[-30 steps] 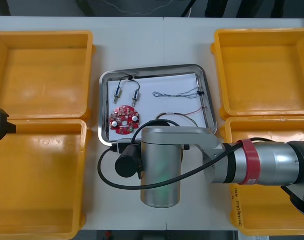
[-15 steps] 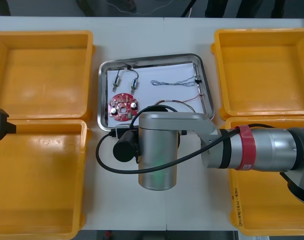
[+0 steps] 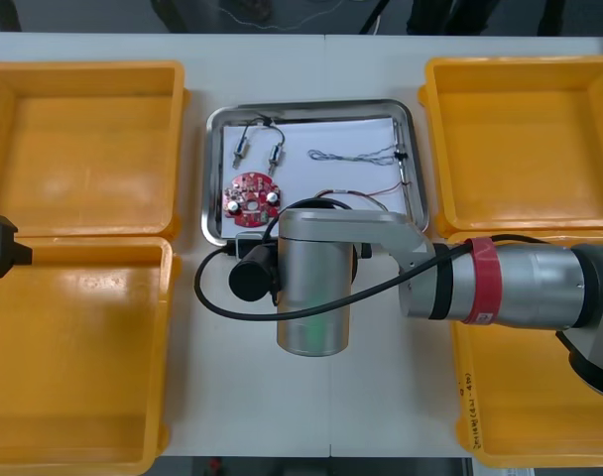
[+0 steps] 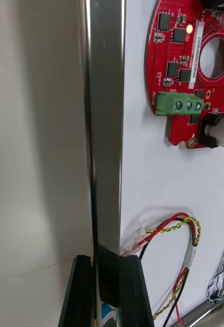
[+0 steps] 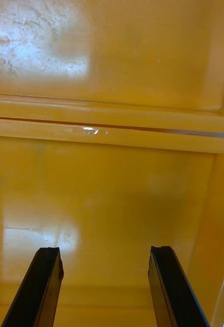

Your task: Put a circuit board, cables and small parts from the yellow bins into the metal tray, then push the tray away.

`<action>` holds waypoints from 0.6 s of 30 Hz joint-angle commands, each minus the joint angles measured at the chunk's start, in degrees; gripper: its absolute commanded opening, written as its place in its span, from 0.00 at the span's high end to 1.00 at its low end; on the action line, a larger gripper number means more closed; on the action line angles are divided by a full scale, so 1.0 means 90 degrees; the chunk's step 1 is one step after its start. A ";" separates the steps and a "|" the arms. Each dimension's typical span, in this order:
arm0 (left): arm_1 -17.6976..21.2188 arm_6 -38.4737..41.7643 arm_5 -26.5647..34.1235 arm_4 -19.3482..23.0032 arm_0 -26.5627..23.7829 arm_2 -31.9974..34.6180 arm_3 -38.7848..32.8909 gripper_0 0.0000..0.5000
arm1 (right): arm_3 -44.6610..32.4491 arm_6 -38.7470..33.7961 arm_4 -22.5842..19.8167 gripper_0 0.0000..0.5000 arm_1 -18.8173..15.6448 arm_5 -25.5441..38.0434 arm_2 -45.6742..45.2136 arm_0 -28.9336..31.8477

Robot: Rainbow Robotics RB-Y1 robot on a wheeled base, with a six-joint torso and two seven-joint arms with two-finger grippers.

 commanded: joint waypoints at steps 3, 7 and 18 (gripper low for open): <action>0.0278 -0.0542 0.0038 0.0042 0.0119 0.0193 -0.0202 0.00 | 0.0160 -0.0114 -0.0100 1.00 -0.0071 -0.0133 -0.0151 -0.0410; 0.0278 -0.0542 0.0038 0.0042 0.0119 0.0193 -0.0202 0.00 | 0.0287 -0.0085 -0.0100 1.00 -0.0071 -0.0211 -0.0171 -0.0469; 0.0278 -0.0542 0.0038 0.0042 0.0119 0.0193 -0.0202 0.00 | 0.0658 -0.0026 -0.0559 1.00 -0.0042 -0.0435 -0.0161 -0.0889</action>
